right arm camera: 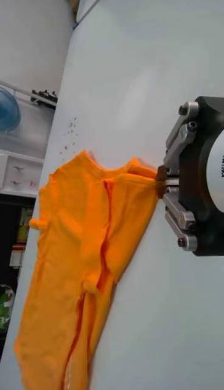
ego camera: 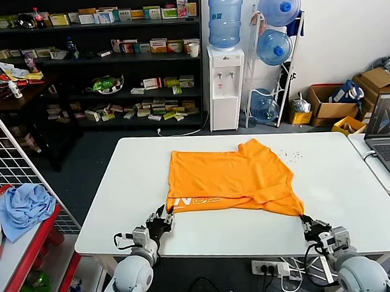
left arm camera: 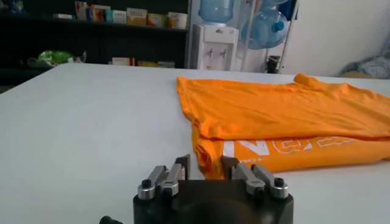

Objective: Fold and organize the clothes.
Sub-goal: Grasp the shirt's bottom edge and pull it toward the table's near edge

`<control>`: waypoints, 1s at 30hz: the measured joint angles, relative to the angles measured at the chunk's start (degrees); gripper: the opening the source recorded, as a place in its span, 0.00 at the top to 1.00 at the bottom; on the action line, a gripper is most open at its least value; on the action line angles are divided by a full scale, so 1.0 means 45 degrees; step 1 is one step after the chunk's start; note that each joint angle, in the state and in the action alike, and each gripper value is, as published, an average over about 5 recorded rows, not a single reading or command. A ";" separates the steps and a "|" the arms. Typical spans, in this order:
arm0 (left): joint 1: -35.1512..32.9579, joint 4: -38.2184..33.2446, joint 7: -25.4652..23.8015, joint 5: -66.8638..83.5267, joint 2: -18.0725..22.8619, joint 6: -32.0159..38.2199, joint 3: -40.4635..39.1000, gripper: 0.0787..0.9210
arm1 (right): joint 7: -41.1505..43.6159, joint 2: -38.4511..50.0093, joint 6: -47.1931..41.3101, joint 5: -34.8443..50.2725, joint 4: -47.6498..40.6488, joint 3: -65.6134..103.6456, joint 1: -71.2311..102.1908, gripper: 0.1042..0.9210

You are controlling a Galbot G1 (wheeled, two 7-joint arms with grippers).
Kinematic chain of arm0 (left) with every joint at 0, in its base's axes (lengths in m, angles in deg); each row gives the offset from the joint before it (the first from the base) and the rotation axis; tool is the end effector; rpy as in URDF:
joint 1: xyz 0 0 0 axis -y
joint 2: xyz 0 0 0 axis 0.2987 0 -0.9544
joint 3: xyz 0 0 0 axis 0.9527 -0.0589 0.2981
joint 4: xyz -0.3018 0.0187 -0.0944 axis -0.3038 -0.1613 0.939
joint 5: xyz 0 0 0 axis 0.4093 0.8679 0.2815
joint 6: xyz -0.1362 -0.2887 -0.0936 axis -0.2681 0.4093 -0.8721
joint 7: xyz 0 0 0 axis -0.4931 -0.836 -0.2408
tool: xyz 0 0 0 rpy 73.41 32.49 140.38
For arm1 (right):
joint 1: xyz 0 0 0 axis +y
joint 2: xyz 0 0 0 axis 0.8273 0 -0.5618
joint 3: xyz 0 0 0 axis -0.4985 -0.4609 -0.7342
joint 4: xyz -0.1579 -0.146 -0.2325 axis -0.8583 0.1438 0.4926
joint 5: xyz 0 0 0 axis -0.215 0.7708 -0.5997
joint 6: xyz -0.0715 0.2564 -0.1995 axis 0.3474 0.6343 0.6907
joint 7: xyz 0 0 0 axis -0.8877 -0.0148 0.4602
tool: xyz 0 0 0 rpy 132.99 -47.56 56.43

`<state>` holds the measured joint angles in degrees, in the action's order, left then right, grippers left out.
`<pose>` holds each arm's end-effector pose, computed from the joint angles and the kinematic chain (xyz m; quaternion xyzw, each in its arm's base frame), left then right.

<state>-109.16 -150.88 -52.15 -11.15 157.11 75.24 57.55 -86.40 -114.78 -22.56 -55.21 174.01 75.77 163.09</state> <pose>0.2937 -0.0092 -0.3739 -0.1111 -0.9727 0.0186 0.2031 0.2427 -0.1535 -0.3314 0.0471 -0.9548 0.0943 0.2780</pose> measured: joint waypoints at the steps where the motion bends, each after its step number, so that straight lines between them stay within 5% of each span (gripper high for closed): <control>1: -0.0034 -0.0030 -0.0016 0.0013 -0.0025 -0.0026 -0.0001 0.70 | -0.0010 0.0031 -0.0007 0.0021 0.0035 0.0014 0.0029 0.98; 11: -0.0541 -0.0679 -0.0076 0.0303 -0.0563 -0.0356 -0.0026 0.98 | -0.0106 0.0549 -0.0147 0.0342 0.0513 0.0356 0.0521 0.98; 30: -0.3031 -0.3550 0.0385 0.0357 -0.2039 -0.0975 0.0182 0.98 | -0.0490 0.1103 -0.0761 0.0635 0.2784 0.1747 0.3465 0.98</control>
<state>-122.80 -166.86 -50.42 -9.54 147.93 70.86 58.37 -88.61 -109.81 -25.99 -52.35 186.54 83.63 178.69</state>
